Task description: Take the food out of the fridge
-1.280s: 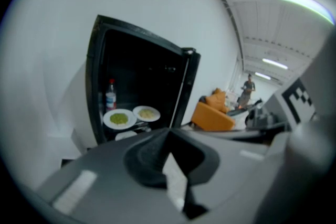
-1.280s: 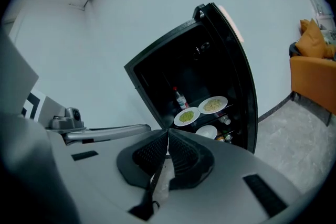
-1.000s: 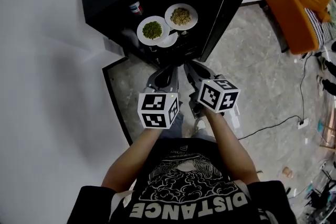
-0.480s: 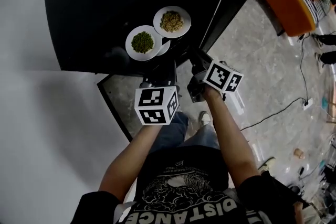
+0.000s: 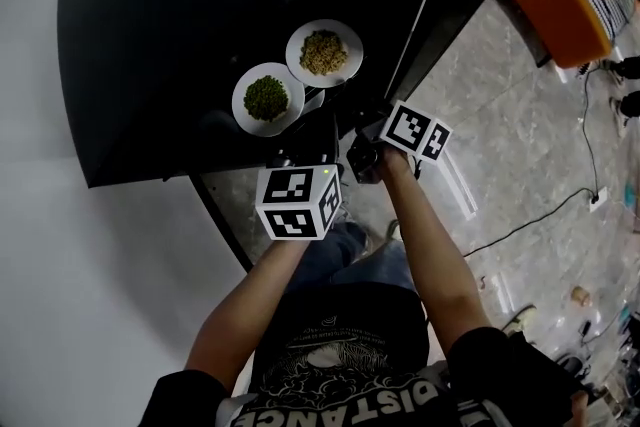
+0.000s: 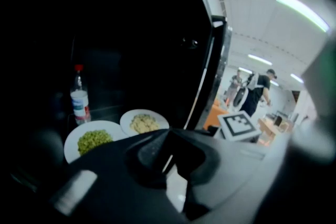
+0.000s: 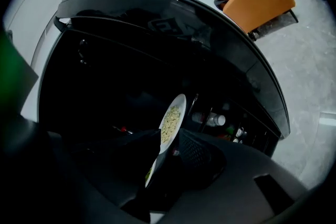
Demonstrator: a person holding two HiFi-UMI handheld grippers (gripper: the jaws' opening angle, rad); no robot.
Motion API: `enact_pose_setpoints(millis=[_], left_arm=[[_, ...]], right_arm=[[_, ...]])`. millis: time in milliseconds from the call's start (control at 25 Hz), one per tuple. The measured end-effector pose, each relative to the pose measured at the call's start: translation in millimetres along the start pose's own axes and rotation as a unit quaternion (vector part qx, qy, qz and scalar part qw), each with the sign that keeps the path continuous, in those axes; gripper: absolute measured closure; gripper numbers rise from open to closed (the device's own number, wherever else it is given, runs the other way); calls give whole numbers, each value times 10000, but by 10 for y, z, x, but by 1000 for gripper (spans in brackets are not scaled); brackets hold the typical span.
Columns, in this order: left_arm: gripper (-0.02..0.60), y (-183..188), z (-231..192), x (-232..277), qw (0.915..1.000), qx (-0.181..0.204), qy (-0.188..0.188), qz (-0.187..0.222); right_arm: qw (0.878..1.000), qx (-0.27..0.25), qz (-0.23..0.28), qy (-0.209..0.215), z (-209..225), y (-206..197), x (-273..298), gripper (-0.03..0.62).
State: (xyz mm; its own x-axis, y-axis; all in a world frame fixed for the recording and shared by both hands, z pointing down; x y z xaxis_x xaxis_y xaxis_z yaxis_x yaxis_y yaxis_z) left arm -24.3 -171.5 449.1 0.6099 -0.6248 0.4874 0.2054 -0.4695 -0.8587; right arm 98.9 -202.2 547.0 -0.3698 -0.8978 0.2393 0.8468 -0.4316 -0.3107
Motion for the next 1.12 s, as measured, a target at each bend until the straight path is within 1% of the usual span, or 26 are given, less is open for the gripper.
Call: enact_pose_setpoints(millis=[160,320,400,480,560,640,720,880,1120], left_arm=[[580,-12,-60,79,10000,69,9,-27],[580,-27,-119,109,9999,86,14,-62],[580,-32,-144,117,9999,82,12,-84],[580,-28,-171,117,9999,59,21,-95],[580,-16,-191,110,9999,36,28,-92],[580,-4,-198,95,10000,13,31,-87],[580,10,-204,75,10000,-13,42,-75],[580,47,-189,-18,9999,-65,106,-35],[580,163,-109,-268,9997,-117,201,33]], right_arm=[[9994,333,13,21,119,29,165,510],[9961,865,-6,182,159,50,269,510],[9943,1053,-59,134,181,55,300,510],[9929,1183,-103,67,195,63,305,545],[9893,1456,-101,75,197,76,300,570],[9831,1827,-92,103,204,85,300,580],[9787,2047,-99,135,199,96,306,583],[9775,2108,-82,87,142,100,190,583],[9754,2199,-57,145,-98,59,-213,583]])
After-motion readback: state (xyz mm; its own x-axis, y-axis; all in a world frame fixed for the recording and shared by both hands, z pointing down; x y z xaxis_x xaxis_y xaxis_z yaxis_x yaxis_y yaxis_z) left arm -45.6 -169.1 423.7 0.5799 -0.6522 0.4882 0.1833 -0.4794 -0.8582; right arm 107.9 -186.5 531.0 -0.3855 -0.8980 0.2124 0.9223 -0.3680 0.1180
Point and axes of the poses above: the fingertips, and each gripper's own axes: x forward along the fingers, z to its right, y out of its top, the point moved 6 cm from there along -x, backward along the fingers, and after that the axes turned 4 degrees about x, right-handed, at the moved point
